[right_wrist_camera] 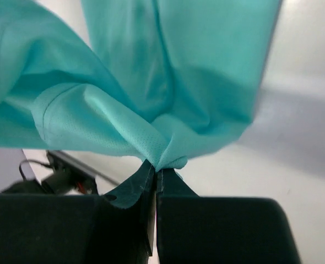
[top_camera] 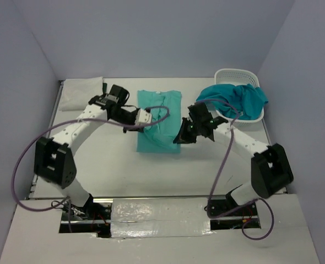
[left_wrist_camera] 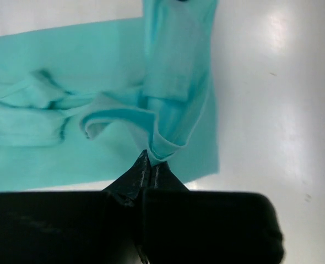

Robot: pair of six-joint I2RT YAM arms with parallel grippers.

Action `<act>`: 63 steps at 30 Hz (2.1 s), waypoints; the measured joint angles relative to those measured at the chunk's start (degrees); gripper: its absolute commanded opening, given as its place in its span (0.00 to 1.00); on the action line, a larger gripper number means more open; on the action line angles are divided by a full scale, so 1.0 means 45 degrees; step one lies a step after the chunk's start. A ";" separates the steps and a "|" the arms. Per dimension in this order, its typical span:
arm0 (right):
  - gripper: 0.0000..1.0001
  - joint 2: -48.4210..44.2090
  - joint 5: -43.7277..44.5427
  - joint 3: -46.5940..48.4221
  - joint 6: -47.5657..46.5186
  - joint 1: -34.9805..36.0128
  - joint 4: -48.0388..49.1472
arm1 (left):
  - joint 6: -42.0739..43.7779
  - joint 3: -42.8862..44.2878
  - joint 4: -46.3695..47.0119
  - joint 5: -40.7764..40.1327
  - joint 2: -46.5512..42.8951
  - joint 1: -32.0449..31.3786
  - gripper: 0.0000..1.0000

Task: Fold and stack the t-shirts
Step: Fold the folded rectangular tshirt in 1/3 of the way

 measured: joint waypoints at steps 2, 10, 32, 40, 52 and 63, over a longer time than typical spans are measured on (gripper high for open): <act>0.00 0.1292 -0.0136 0.1088 -0.0476 -0.0588 -0.0238 | -0.0899 0.1467 -0.0010 -0.0058 0.1341 0.0228 0.00; 0.00 0.4726 -0.0855 0.3769 -0.1234 -0.1851 -0.0646 | -0.3405 0.3347 0.0835 -0.0976 0.4367 0.0748 0.00; 0.38 0.8262 -0.1316 0.7436 -0.1156 -0.3925 -0.0792 | -0.5440 0.2875 0.5183 -0.2317 0.6926 0.1496 0.34; 0.10 0.6285 0.0039 0.6674 -0.3444 -0.3084 -0.0588 | -0.6776 0.3449 0.5867 -0.3128 0.7359 0.1870 0.58; 0.00 0.7164 -0.1423 0.5513 -0.3789 0.0282 0.0457 | -0.8714 0.4362 0.5464 -0.3390 0.7354 0.1987 0.71; 0.00 0.9632 -0.0117 0.8539 -0.3298 0.0364 -0.0486 | -0.9112 0.4352 0.5348 -0.3400 0.7354 0.1987 0.71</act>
